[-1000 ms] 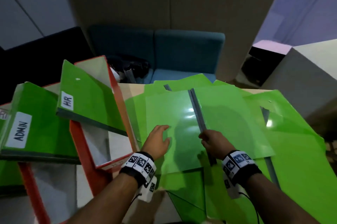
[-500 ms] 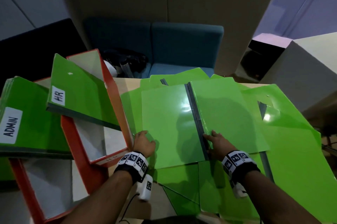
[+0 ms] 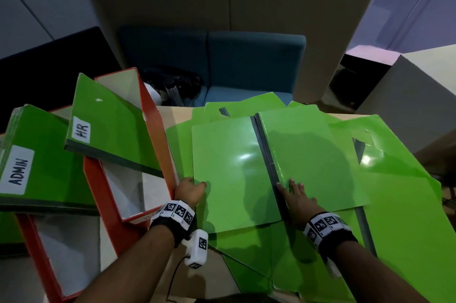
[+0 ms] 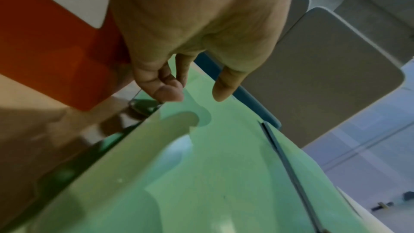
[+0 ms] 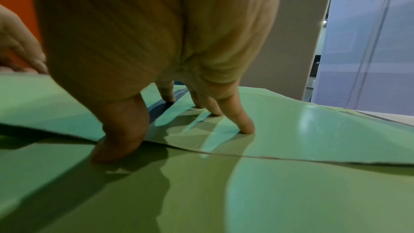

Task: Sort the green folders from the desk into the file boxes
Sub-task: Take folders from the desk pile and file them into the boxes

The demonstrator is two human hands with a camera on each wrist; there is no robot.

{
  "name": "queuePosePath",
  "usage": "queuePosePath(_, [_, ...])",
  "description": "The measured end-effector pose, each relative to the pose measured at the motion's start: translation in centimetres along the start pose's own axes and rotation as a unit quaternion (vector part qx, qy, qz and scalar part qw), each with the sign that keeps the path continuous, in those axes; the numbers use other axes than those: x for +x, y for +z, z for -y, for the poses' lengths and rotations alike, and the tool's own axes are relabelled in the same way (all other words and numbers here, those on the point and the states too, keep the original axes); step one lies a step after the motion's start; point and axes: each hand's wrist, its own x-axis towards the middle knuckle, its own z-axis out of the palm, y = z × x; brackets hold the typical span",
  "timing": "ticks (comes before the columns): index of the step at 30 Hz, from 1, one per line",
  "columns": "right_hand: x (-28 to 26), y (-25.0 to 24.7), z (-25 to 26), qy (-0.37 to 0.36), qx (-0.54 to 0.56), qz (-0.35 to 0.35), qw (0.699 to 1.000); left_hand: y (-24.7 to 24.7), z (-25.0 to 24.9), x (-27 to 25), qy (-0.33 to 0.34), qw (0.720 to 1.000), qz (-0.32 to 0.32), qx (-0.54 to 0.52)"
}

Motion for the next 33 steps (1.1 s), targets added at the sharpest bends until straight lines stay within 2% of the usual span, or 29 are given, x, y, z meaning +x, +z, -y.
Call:
queuePosePath(5, [0.3, 0.5, -0.7, -0.012, 0.006, 0.002, 1.0, -0.8, -1.6, -3.0, 0.08, 0.996, -0.004, -0.033])
queuePosePath(8, [0.3, 0.4, -0.7, -0.019, 0.007, 0.011, 1.0, -1.2, -3.7, -6.1, 0.147, 0.983, 0.057, -0.092])
queuePosePath(11, [0.4, 0.3, -1.0, -0.021, 0.028, 0.007, 0.999, -1.1, -6.0, -8.9, 0.219, 0.965, 0.098, -0.106])
queuePosePath(15, [0.0, 0.4, -1.6, -0.036, 0.06, -0.006, 0.998, -0.3, -7.3, -10.2, 0.242, 0.959, 0.104, -0.103])
queuePosePath(18, [-0.3, -0.2, -3.2, -0.038, 0.181, -0.028, 0.982, -0.3, -7.4, -10.5, 0.241, 0.958, 0.111, -0.107])
queuePosePath(20, [-0.3, -0.6, -5.2, 0.006, 0.265, -0.106, 0.959, -0.6, -7.4, -10.5, 0.237, 0.959, 0.115, -0.105])
queuePosePath(22, [-0.5, -1.0, -7.7, 0.107, 0.274, -0.179, 0.939, -1.1, -7.2, -10.3, 0.23, 0.961, 0.111, -0.105])
queuePosePath(25, [-0.2, -0.3, -12.8, 0.251, 0.273, -0.209, 0.905, -1.7, -6.7, -9.5, 0.204, 0.966, 0.107, -0.113])
queuePosePath(28, [0.6, 0.9, -16.6, 0.277, 0.296, -0.197, 0.893, -2.0, -6.1, -8.9, 0.192, 0.966, 0.111, -0.13])
queuePosePath(30, [0.5, -0.1, -16.4, 0.275, 0.3, -0.211, 0.889, -2.1, -6.0, -9.0, 0.202, 0.962, 0.118, -0.139])
queuePosePath(33, [0.5, -1.4, -15.9, 0.283, 0.346, -0.238, 0.862, -2.2, -6.2, -9.3, 0.22, 0.956, 0.125, -0.148])
